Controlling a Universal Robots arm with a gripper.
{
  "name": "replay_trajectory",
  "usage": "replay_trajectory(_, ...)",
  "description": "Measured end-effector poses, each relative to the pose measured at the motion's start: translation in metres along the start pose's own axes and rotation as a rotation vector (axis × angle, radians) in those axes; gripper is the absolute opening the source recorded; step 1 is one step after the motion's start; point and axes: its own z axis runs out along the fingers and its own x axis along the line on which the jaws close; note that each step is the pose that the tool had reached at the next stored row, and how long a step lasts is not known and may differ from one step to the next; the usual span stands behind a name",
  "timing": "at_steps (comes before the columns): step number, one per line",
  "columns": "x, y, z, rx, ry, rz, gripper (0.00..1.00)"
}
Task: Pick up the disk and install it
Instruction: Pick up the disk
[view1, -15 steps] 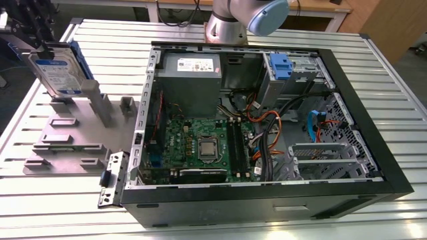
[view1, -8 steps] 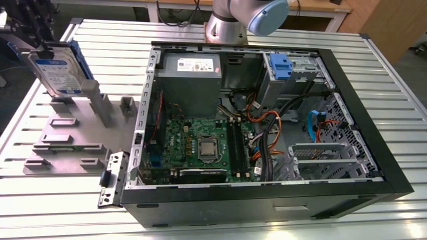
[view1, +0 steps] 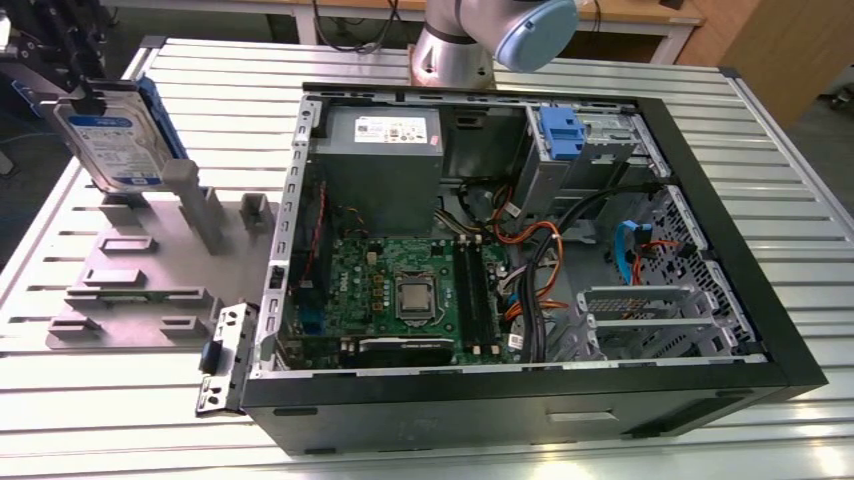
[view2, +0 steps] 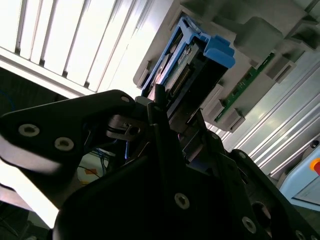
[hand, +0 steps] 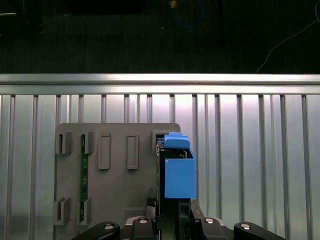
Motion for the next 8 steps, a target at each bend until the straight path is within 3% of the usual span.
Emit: replay_trajectory(8,-0.0002,0.0003,-0.0081,0.0000,0.0000,0.000,0.35)
